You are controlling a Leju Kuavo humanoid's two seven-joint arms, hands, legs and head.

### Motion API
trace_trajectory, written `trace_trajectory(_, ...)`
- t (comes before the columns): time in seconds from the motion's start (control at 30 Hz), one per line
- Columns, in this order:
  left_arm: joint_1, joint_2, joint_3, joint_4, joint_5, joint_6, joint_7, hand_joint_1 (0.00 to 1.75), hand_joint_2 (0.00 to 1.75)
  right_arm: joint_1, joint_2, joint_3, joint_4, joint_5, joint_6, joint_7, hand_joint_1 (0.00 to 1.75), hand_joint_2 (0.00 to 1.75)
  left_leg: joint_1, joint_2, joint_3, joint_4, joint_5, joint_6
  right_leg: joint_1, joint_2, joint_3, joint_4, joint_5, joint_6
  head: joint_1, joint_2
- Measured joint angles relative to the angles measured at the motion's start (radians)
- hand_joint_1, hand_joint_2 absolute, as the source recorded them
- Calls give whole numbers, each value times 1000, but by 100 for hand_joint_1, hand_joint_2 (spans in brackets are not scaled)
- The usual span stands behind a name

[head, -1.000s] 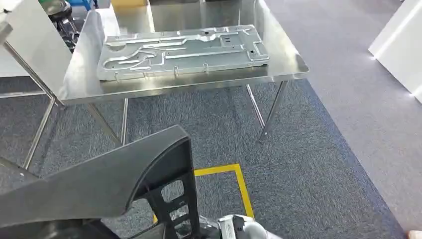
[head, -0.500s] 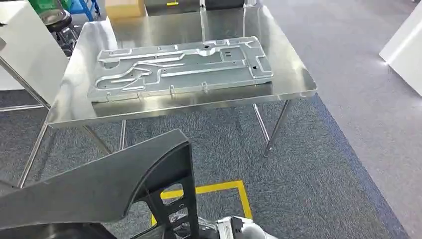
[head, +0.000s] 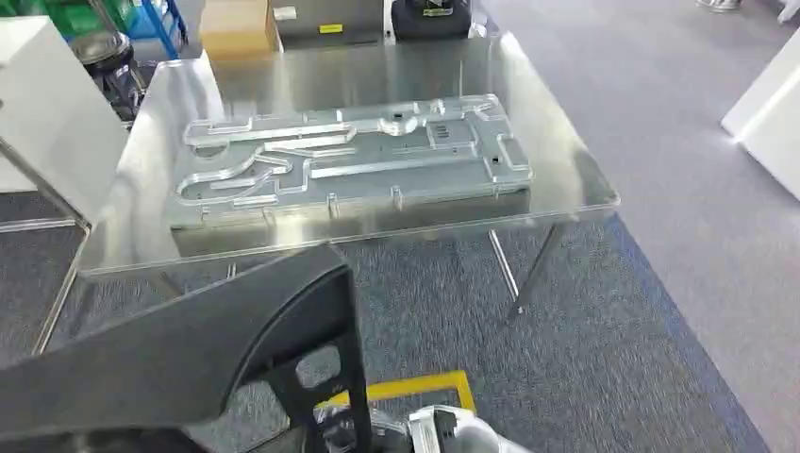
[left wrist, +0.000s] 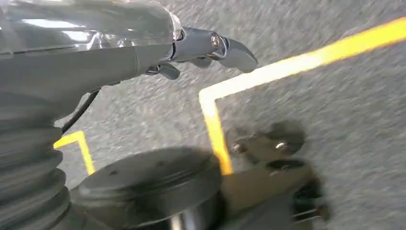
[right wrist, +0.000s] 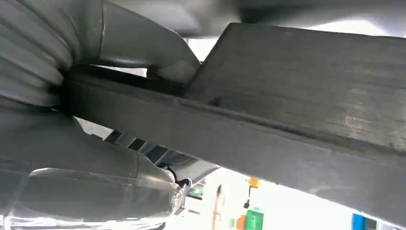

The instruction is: Take the parts from the cabinet and place them on the table.

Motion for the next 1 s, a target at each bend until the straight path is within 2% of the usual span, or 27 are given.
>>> trace_trajectory(0.07,1,0,0,0,0,0,0,0,175,4,0,0,3,-1,4,-1,175,175,1,-1,9,-1,-15,-1,-5,0,-108,129,-61,7,0,0)
trace_trajectory(0.1,5,0,1,0,0,0,0,0,175,5,0,0,7,-1,5,-1,175,175,1,-1,16,0,-23,-3,-9,0,-148,163,-86,12,0,0)
trace_trajectory(0.13,8,0,1,0,0,0,0,0,175,5,0,0,9,-1,5,-1,175,175,3,-2,26,0,-33,-6,-12,-1,-173,162,-85,17,0,0)
trace_trajectory(0.17,12,0,2,0,0,0,0,0,175,5,0,0,11,-1,7,-1,175,175,6,-3,39,0,-43,-11,-14,-1,-177,126,-61,22,0,0)
trace_trajectory(0.2,13,0,2,0,0,0,0,0,175,4,0,0,13,-1,8,-1,175,175,9,-6,55,1,-56,-15,-18,-1,-169,65,-21,24,0,0)
trace_trajectory(0.23,13,-1,2,0,0,1,0,0,175,5,0,0,16,-1,9,-2,175,175,12,-6,74,1,-71,-20,-21,-2,-155,-18,52,30,0,0)
trace_trajectory(0.27,13,-1,2,0,-1,0,0,0,175,5,-1,0,19,0,9,-3,175,175,12,-6,77,0,-85,-27,-25,-4,-151,-87,149,31,0,0)
trace_trajectory(0.3,13,-1,2,0,-1,0,-1,0,175,5,-2,0,26,10,-1,-8,175,175,12,-7,92,9,-93,-35,-16,-4,-167,-88,146,21,-1,0)
trace_trajectory(0.33,9,-2,2,0,-1,0,-7,0,175,6,-2,0,27,27,-18,-11,175,175,10,-7,81,1,-96,-43,-13,-3,-165,-92,156,3,5,0)
trace_trajectory(0.4,10,-2,2,0,-2,-11,-11,0,175,2,-7,-9,27,83,-87,-22,175,175,13,-3,94,-5,-98,-53,-10,-1,-162,-99,146,-11,4,0)
trace_trajectory(0.43,6,-2,2,0,-2,-15,-14,0,175,-5,-9,-19,26,109,-123,-24,175,175,13,-3,88,9,-93,-58,-15,1,-152,-103,142,-18,4,0)
trace_trajectory(0.47,5,-2,2,0,0,-17,-18,0,175,-14,-13,-43,24,134,-171,-24,175,175,15,0,59,66,-77,-63,-16,0,-139,-110,137,-24,4,0)
trace_trajectory(0.5,5,-2,2,0,2,-19,-25,0,175,-28,-19,-74,23,153,-202,-20,175,175,15,2,17,134,-78,-67,-16,-2,-130,-114,131,-29,4,0)
trace_trajectory(0.53,5,-2,4,0,8,-20,-34,0,175,-49,-28,-118,19,173,-210,-11,175,175,16,2,-40,215,-104,-71,-16,-2,-121,-116,124,-32,4,0)
trace_trajectory(0.57,5,-2,6,0,9,-22,-41,0,175,-63,-37,-162,15,191,-213,-2,175,175,16,2,-81,268,-138,-73,-16,-2,-113,-116,117,-32,4,0)
trace_trajectory(0.6,8,-2,7,0,10,-22,-47,0,175,-78,-48,-203,15,205,-223,9,175,175,16,2,-120,310,-179,-74,-15,-2,-103,-116,108,-32,4,0)
trace_trajectory(0.63,9,-2,7,0,10,-23,-53,0,175,-93,-60,-255,17,219,-232,20,175,175,16,2,-142,317,-190,-73,-15,-1,-92,-116,101,-31,4,0)
trace_trajectory(0.67,8,-3,7,0,10,-23,-56,0,175,-121,-77,-316,27,230,-229,32,175,175,16,2,-148,290,-168,-70,-15,-1,-80,-116,93,-29,4,0)
trace_trajectory(0.7,8,-4,7,0,9,-23,-58,0,175,-156,-95,-367,45,234,-215,37,175,175,16,2,-139,233,-115,-66,-15,0,-69,-116,87,-26,4,0)
trace_trajectory(0.77,11,-4,7,0,5,-23,-60,0,175,-256,-137,-480,112,254,-170,34,175,175,15,4,-105,74,36,-52,-15,-1,-54,-118,75,-18,4,0)
trace_trajectory(0.8,11,-4,7,0,3,-23,-60,0,175,-333,-158,-524,168,276,-148,29,175,175,11,5,-109,40,45,-45,-14,1,-52,-110,72,-13,4,0)
trace_trajectory(0.83,9,-4,7,0,0,-24,-60,0,175,-412,-172,-567,240,311,-131,28,175,175,5,6,-113,35,31,-40,-14,5,-62,-113,74,-4,4,0)
trace_trajectory(0.87,9,-6,7,0,-1,-24,-62,0,175,-480,-188,-599,294,343,-130,36,175,175,1,4,-114,36,49,-31,-17,4,-65,-115,73,6,4,0)
trace_trajectory(0.9,11,-6,7,0,-3,-24,-64,0,175,-545,-203,-624,352,375,-133,43,175,175,-1,2,-116,36,49,-27,-18,3,-63,-120,73,13,4,0)
trace_trajectory(0.93,11,-8,6,0,-5,-25,-67,0,175,-616,-214,-634,418,404,-136,44,175,175,4,1,-111,26,55,-18,-16,3,-61,-122,72,22,4,0)
trace_trajectory(0.97,11,-9,5,0,-6,-25,-71,0,175,-675,-229,-636,473,431,-144,44,175,175,6,2,-101,15,59,-14,-22,1,-63,-111,61,25,4,0)
trace_trajectory(1.0,9,-12,5,0,-8,-26,-73,0,175,-732,-234,-633,517,451,-151,43,175,175,5,1,-96,10,58,-8,-19,0,-80,-77,42,25,4,0)
